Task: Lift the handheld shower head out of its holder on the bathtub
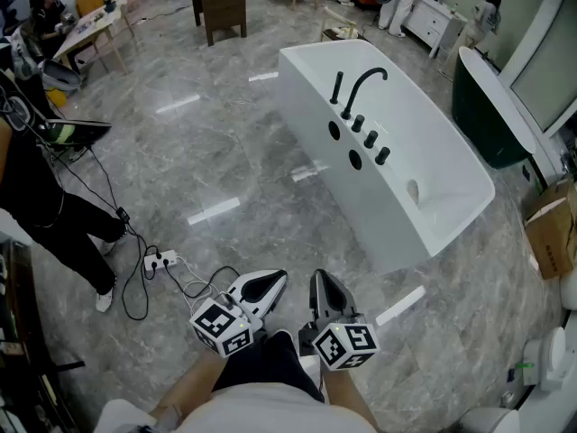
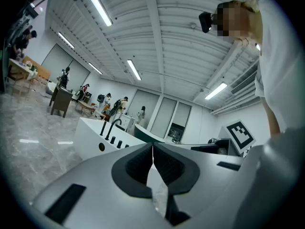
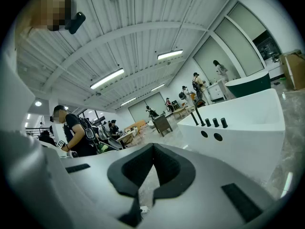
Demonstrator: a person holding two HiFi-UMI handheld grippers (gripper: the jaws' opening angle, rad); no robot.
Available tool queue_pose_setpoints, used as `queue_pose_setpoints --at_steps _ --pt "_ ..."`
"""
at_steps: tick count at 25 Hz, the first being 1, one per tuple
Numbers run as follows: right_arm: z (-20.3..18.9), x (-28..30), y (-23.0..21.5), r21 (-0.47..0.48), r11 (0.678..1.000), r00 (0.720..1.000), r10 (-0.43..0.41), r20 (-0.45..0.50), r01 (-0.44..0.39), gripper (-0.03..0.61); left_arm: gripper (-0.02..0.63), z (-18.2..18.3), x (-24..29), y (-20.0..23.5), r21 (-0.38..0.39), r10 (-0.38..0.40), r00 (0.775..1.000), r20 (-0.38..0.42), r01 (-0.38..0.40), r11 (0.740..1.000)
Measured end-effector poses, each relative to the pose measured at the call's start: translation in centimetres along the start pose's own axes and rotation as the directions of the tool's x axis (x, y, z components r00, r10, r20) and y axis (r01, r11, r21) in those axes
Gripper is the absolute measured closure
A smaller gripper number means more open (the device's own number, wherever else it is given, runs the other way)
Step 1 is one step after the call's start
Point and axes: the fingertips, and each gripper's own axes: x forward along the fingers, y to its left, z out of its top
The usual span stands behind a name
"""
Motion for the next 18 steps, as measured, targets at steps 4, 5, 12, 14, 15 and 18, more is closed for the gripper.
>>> queue_pose_setpoints --at_steps 4,5,12,14,15,18 --pt "0.7 -1.2 2.3 -0.071 0.997 0.999 0.029 0.014 -0.028 0.561 0.601 0.9 -0.6 -0.6 -0.015 -0.001 1.0 0.024 0.001 1.0" --pt "0.8 -1.3 2.7 -0.082 0.996 0.999 0.029 0.017 -0.028 0.561 0.601 1.1 -0.6 -0.5 -0.016 -0.004 1.0 0.026 0.004 1.0" --pt "2.7 0.0 4.0 -0.053 0.999 0.995 0.006 0.097 -0.001 0.561 0.601 3.9 -0.8 1.6 0.033 -0.03 0.999 0.045 0.029 0.999" --pt "2.9 0.9 4.6 -0.057 0.998 0.993 0.006 0.114 0.0 0.561 0.601 4.6 -1.2 2.7 0.044 -0.032 0.998 0.047 0.03 0.999" --pt "3.0 1.4 4.9 -0.063 0.998 0.993 0.002 0.122 0.005 0.561 0.601 4.9 -1.5 3.2 0.049 -0.035 0.998 0.047 0.033 0.998" --pt "2.9 2.6 5.7 -0.071 0.997 0.989 -0.012 0.146 0.023 0.56 0.601 5.3 -2.2 4.4 0.069 -0.053 0.998 0.043 0.05 0.996"
